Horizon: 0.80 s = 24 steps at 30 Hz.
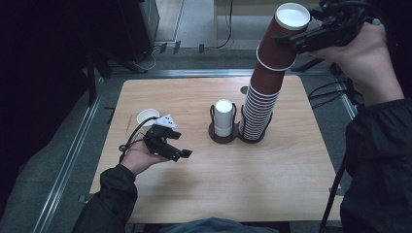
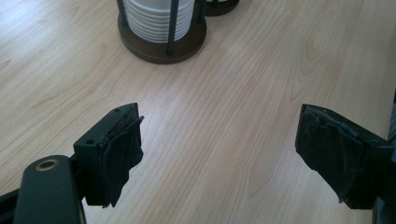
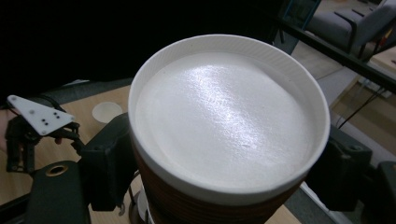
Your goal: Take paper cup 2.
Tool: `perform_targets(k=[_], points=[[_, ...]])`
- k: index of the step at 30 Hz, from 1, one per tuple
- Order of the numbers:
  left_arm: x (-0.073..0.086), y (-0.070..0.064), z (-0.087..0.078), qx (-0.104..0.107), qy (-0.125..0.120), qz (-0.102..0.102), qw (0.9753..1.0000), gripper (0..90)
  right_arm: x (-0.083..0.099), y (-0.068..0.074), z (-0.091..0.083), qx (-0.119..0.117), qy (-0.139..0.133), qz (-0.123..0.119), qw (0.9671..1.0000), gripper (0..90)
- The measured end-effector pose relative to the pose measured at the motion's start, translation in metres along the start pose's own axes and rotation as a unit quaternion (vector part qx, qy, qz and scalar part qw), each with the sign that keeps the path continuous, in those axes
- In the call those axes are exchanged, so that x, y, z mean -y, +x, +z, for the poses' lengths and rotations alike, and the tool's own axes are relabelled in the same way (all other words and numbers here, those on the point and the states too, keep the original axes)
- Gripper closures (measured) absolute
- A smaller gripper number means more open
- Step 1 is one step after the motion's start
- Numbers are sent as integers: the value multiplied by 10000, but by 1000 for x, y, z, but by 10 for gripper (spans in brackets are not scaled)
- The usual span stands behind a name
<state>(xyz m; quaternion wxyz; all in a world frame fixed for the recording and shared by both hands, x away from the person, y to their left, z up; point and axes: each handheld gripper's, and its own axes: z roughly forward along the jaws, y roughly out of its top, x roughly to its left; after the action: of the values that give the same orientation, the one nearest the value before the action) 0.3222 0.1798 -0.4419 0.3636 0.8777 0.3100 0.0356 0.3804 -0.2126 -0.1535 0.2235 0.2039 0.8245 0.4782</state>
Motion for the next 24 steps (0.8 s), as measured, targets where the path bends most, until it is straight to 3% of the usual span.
perform_targets(k=[3,6,15,24], points=[[0,0,0,10,-25,-24,10000,146,-5,8,-11,-116,-153,-94,9998,201],[0,0,-2,20,-50,-2,10000,146,-3,16,-18,-220,-119,-238,9994,200],[-1,1,-4,56,-104,-23,9999,146,23,34,-21,-739,-127,-74,9972,201],[-2,0,-3,93,-145,-23,9998,145,52,54,-16,-893,-9,-83,9960,201]])
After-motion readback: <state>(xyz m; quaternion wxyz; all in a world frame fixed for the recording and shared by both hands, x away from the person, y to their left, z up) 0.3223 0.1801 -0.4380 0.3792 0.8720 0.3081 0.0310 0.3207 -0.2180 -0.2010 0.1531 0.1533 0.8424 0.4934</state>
